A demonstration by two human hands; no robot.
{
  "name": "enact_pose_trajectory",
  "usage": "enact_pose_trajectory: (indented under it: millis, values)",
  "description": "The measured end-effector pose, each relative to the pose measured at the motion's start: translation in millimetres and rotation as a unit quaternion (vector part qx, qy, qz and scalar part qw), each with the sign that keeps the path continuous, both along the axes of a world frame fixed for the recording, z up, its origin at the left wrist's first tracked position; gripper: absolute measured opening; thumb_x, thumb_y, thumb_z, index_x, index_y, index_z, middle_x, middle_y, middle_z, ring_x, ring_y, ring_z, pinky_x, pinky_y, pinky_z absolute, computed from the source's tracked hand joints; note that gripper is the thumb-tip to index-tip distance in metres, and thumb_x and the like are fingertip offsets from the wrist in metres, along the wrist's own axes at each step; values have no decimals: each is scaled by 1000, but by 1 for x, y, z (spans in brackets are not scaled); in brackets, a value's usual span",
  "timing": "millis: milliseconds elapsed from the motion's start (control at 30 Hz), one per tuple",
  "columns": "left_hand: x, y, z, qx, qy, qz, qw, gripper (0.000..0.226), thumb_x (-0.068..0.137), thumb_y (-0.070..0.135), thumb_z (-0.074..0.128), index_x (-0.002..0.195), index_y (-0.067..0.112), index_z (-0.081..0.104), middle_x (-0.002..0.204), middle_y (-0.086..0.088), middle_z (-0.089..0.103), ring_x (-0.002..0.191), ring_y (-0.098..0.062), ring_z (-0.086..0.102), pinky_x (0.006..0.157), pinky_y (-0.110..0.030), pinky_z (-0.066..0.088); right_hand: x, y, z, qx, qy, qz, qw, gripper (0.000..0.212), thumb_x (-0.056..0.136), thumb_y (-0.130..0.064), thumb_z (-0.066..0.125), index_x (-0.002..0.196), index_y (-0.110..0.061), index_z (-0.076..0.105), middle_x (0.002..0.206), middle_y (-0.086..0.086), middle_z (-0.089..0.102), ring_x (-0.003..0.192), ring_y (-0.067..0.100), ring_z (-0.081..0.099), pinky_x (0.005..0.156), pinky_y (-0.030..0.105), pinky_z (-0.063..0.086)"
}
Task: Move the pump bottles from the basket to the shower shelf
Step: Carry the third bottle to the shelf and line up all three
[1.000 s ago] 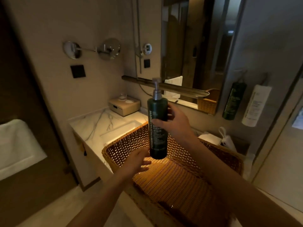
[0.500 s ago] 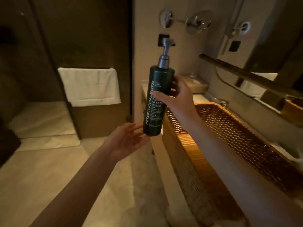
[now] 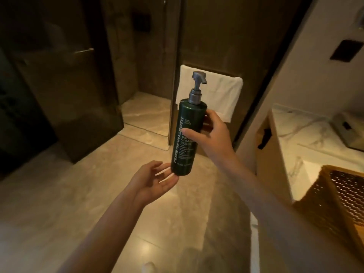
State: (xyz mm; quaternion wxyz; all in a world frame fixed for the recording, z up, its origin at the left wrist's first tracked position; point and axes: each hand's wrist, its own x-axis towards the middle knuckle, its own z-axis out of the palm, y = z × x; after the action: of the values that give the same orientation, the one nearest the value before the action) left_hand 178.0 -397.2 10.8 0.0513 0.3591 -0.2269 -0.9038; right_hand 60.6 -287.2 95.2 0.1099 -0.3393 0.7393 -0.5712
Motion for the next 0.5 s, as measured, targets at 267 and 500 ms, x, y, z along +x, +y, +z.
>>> enact_pose_trajectory:
  millis: [267, 500]
  values:
    - [-49, -110, -10, -5, -31, 35, 999, 31, 92, 17, 47, 116, 0, 57, 119, -24, 62, 104, -35, 62, 84, -43, 51, -57, -122, -13, 0, -25, 11, 1000, 58, 76, -28, 75, 128, -24, 48, 106, -21, 54, 93, -8, 52, 72, 10, 40]
    - [-84, -189, -19, 12, -63, 94, 994, 34, 92, 14, 46, 121, 0, 56, 123, -21, 61, 109, -32, 60, 95, -42, 47, -101, -218, -35, -7, -60, 26, 998, 61, 76, -25, 76, 130, -20, 48, 124, -6, 59, 106, 3, 55, 76, 15, 45]
